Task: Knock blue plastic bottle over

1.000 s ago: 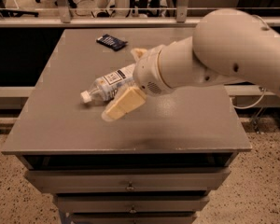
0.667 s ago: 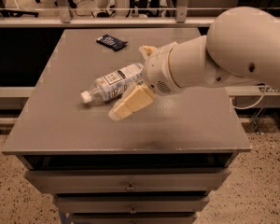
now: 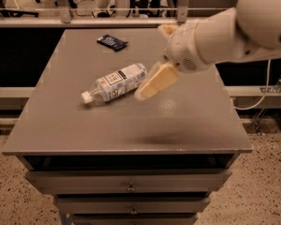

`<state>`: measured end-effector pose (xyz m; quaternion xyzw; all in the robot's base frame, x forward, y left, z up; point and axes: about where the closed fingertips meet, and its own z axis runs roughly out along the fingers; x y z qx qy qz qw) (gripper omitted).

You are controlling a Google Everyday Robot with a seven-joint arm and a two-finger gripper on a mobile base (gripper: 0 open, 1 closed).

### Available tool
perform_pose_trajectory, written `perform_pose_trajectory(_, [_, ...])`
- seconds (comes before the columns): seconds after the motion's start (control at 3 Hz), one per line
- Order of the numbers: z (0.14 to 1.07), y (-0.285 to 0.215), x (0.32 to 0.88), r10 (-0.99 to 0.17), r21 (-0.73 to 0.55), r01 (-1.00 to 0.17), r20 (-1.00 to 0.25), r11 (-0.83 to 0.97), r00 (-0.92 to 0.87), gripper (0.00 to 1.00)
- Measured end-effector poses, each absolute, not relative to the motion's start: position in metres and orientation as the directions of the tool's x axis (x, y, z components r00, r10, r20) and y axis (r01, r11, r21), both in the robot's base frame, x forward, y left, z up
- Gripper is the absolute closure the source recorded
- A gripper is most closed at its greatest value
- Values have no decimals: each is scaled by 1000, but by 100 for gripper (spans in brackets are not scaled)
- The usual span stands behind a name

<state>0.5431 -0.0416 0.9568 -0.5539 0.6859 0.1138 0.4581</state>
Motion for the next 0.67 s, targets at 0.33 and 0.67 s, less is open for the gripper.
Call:
perform_pose_trajectory(0.33, [992,-107,569,-701,-427,-818,-712,387,40,0])
perform_pose_trajectory(0.67, [1013,-117,573,-701,-454,-797,-711,398,54,0])
